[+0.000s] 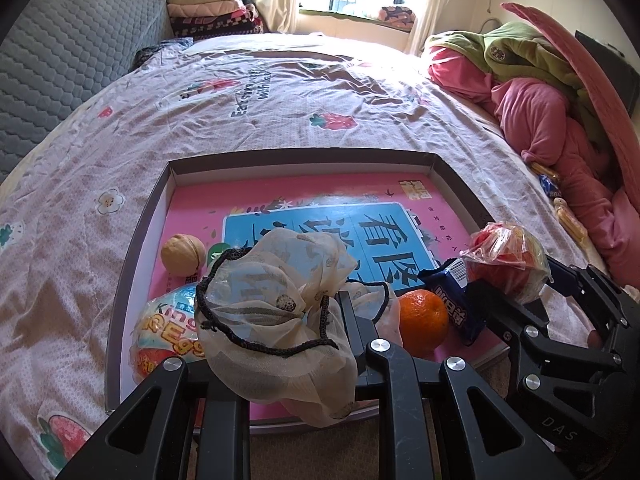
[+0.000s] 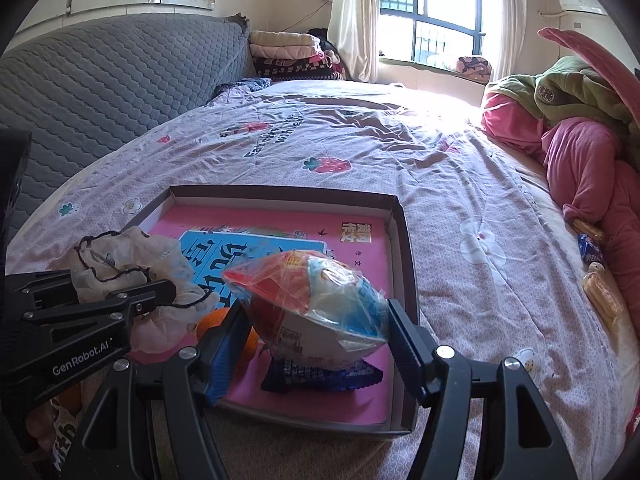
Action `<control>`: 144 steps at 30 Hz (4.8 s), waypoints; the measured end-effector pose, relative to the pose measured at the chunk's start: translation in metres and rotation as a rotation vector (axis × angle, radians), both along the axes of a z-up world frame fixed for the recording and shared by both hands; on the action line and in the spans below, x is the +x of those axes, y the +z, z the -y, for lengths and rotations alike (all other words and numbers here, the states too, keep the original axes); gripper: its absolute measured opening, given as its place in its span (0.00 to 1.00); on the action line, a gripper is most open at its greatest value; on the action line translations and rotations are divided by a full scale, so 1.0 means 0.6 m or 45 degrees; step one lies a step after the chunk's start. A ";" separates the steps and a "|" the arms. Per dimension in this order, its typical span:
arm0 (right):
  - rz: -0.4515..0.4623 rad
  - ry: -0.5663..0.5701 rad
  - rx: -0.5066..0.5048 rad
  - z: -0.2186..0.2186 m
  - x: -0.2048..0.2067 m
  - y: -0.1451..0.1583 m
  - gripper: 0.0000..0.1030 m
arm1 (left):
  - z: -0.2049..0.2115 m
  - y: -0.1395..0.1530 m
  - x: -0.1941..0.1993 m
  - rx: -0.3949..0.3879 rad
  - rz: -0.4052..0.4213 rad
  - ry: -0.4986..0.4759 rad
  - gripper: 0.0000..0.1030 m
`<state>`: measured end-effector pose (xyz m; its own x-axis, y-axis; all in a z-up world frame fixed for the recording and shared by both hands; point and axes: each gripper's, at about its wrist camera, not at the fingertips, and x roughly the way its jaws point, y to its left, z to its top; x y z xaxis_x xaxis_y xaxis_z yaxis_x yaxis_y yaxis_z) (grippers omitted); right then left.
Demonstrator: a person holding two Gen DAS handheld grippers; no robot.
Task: Organize objects
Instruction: 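Lower the white scrunchie with left tool into the tray while right tool lowers the clear candy bag, then open left tool to release the scrunchie while right tool opens to release the candy bag, then withdraw left tool toward the orange on the bed while right tool moves to the green ring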
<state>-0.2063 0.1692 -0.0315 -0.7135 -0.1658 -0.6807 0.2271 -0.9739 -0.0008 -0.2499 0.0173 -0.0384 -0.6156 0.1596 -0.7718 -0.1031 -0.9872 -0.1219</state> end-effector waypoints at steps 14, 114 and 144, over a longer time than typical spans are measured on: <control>0.010 0.007 0.019 0.006 0.016 -0.010 0.66 | -0.002 0.002 0.014 0.003 -0.004 -0.006 0.23; -0.140 0.041 0.011 0.041 0.082 0.119 0.73 | 0.058 0.137 0.080 0.005 -0.154 0.107 0.66; -0.137 0.070 0.011 0.060 0.189 0.112 0.75 | 0.113 0.119 0.207 0.000 -0.144 0.148 0.66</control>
